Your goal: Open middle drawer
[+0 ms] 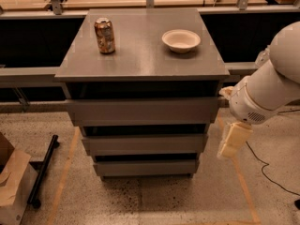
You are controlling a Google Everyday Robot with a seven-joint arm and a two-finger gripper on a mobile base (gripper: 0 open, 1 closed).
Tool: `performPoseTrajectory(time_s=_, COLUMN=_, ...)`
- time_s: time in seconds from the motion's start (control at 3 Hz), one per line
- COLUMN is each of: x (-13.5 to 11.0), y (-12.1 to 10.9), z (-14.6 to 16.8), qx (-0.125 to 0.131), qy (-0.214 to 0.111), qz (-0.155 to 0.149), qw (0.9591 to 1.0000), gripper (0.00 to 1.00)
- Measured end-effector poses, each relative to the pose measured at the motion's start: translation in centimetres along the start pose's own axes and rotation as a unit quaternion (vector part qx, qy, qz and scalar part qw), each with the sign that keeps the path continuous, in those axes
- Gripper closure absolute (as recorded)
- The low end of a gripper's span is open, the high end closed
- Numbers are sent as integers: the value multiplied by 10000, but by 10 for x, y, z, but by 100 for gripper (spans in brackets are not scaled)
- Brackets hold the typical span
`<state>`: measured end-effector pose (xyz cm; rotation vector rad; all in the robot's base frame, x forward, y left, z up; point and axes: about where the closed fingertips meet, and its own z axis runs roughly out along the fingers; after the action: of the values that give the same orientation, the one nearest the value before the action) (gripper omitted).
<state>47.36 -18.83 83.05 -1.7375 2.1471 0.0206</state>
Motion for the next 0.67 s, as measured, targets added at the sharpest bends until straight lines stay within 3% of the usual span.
performPoseTrajectory(time_s=0.33, x=6, y=4, z=3, qx=-73, qy=122, qz=19, qw=9999, gripper=0)
performPoseTrajectory(time_s=0.67, x=10, y=3, z=43, qx=-126, qy=-12, qz=168, qw=9998, gripper=0)
